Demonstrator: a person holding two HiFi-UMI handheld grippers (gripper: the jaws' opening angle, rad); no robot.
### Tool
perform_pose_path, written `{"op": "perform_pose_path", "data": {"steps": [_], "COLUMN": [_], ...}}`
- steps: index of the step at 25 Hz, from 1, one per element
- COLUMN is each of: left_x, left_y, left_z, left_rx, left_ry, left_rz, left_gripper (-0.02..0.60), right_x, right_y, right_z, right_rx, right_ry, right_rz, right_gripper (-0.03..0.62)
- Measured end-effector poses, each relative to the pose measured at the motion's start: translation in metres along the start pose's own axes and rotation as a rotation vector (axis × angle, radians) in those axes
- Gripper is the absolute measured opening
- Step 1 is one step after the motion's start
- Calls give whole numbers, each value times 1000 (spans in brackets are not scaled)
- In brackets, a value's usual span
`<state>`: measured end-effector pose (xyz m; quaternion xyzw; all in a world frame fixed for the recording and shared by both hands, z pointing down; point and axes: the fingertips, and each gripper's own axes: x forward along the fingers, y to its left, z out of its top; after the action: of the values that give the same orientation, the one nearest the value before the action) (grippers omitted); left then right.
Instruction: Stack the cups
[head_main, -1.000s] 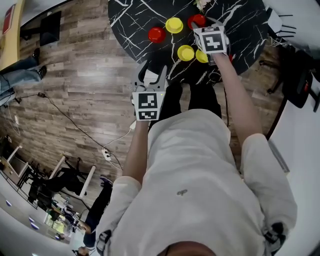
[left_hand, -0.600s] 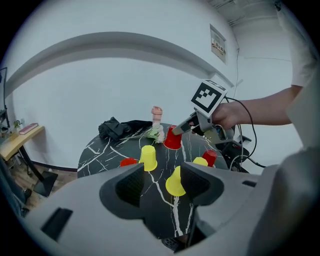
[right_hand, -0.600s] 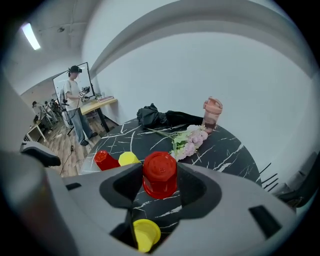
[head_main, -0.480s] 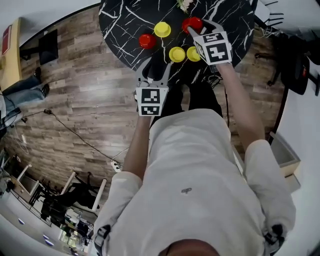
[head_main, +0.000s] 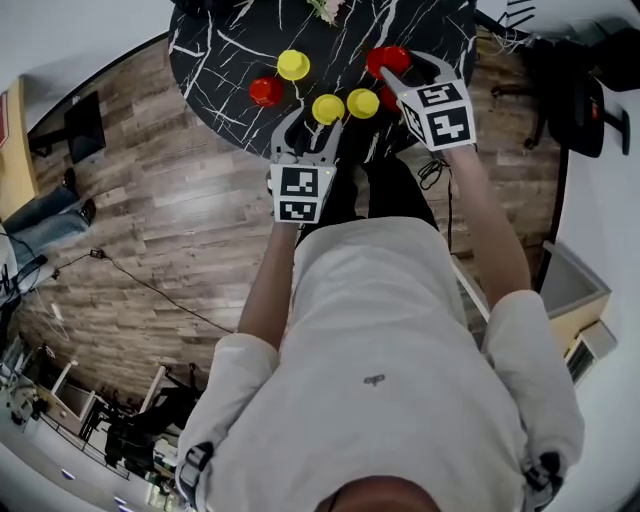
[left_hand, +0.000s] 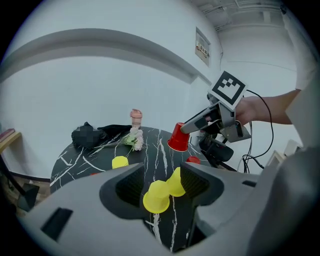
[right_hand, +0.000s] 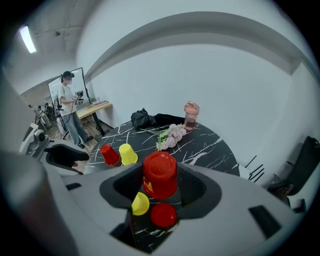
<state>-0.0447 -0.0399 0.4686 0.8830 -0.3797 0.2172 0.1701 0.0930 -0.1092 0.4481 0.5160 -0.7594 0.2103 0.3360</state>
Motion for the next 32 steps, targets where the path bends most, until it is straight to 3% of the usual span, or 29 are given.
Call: {"op": "perform_pose_path", "data": {"steps": [13, 32], "left_x": [18, 17], "left_y": [-17, -14], "left_z": [0, -11], "left_rx": [9, -12], "left_ry": [14, 41], "left_rz": [-62, -41], "left_gripper": [224, 224], "right_x": [-19, -9], "right_y": [-1, 22], "right_z": [-54, -71], "right_rx": [40, -5], "right_ry": [58, 75], "right_rz": [-5, 25], "right_gripper": [218, 219]}}
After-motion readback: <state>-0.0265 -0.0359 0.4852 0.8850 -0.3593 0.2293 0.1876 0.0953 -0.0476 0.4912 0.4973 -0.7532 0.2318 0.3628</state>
